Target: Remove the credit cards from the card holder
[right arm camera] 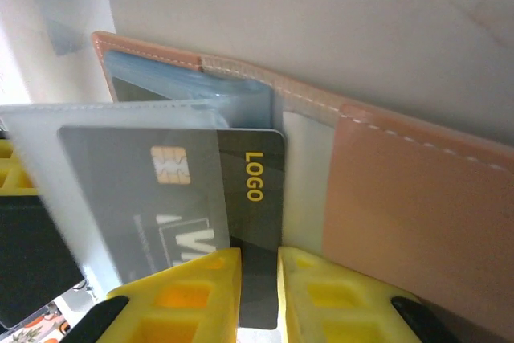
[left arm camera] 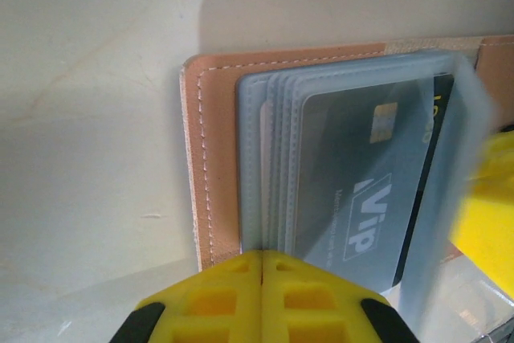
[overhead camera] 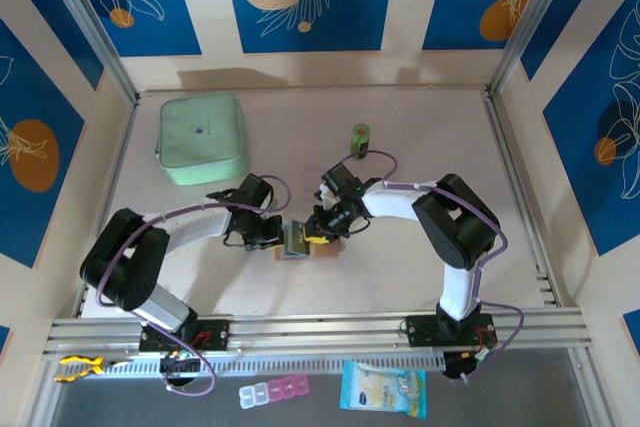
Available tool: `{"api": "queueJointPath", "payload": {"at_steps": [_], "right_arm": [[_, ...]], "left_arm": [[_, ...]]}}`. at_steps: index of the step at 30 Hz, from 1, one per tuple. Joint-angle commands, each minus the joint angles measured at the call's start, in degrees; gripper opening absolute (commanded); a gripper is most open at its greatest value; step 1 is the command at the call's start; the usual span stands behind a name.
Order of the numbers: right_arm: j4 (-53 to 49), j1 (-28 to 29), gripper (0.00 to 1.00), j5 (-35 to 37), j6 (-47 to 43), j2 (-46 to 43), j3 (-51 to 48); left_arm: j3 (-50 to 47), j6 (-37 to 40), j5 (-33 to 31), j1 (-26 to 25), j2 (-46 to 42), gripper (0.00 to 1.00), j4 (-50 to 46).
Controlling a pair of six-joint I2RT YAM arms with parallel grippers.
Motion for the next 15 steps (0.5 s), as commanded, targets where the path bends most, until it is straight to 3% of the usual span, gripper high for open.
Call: {"api": "queueJointPath", "payload": {"at_steps": [1,15], "right_arm": [[-1.71,-0.33,0.21,0.75,-1.38,-3.21,0.14],[-0.14,-0.54,0.24,-0.95,-0.85,-4.56,-1.38]], "left_arm": [[1.37,0.59,-2.37,-0.38,-1.84,0.0,-3.72],[5.07,-0.36,0.0,-2.32,-0.23,0.0,-2.15]]}}
